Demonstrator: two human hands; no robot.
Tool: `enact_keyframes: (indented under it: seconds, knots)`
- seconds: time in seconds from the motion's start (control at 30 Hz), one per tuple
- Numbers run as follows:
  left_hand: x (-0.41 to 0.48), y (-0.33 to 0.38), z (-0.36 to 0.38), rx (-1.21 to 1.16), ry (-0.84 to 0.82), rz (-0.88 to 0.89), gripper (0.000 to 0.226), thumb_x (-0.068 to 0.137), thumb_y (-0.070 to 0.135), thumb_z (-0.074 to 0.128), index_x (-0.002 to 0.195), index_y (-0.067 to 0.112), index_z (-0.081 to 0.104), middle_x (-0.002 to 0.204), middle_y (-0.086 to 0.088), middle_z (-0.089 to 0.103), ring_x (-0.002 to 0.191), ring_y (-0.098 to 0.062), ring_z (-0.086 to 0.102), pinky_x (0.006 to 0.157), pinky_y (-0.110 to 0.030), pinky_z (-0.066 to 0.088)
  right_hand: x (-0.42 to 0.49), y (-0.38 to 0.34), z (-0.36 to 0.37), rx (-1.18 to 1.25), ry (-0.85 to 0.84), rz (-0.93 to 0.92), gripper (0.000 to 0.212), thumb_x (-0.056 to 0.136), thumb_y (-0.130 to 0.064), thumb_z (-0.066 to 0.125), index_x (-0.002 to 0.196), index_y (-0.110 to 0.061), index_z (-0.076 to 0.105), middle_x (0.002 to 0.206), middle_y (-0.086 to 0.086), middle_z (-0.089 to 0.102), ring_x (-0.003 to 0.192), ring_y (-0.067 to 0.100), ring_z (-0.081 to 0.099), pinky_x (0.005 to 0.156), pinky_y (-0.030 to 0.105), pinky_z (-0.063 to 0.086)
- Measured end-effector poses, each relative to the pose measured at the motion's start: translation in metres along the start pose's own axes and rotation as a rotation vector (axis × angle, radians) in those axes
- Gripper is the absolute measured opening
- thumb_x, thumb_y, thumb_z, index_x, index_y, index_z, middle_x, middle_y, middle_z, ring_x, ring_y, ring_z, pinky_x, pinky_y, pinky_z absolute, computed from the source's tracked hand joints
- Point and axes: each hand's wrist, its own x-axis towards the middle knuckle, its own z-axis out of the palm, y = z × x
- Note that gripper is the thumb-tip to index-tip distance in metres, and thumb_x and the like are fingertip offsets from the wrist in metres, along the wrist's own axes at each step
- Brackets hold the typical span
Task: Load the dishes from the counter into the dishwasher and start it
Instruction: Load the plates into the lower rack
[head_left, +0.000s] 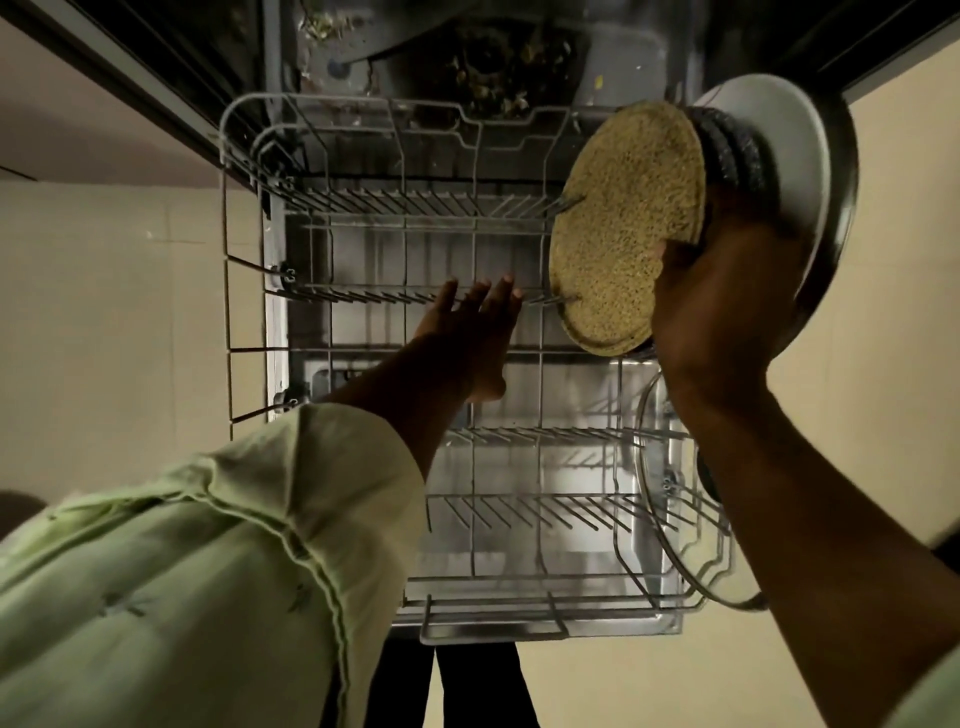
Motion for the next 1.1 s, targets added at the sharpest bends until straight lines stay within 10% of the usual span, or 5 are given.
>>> enact_keyframes:
  seconds: [0.43,0.77,1.1]
  knots:
    - [-0.002,-0.002,-0.006,-0.036,-0.040,-0.010,0.101,0.093,0.038,0.061,0.156,0.015,-0.014,0.164,-0.008,-0.018,0.152,-0.027,-0.010,0.122,-0.051,-0.004,0.000,-0.003,0.008,-0.113,0.093,-0.005,0.031,0.095,-0.008,0.056,0.125,-0.012,0.063,0.133,0.014,0.057,0.122,0.035,0.054,0.099,0.031,0.025]
    - [-0.022,-0.009,-0.006,0.041,-0.012,-0.020,0.092,0.096,0.041,0.055,0.158,0.018,-0.009,0.164,-0.009,-0.019,0.152,-0.030,-0.010,0.120,-0.052,-0.004,-0.030,-0.008,0.007,0.099,-0.175,-0.109,0.033,0.092,-0.006,0.059,0.125,-0.006,0.063,0.126,0.016,0.060,0.114,0.033,0.059,0.094,0.034,0.045]
    - [-0.079,-0.011,0.004,0.066,0.113,-0.022,0.083,0.099,0.040,0.046,0.157,0.019,-0.009,0.163,-0.011,-0.019,0.152,-0.032,-0.006,0.122,-0.055,0.000,-0.087,-0.006,0.009,-0.035,-0.463,-0.209,0.051,0.086,-0.012,0.064,0.134,-0.003,0.050,0.144,0.020,0.042,0.140,0.038,0.031,0.113,0.045,0.032]
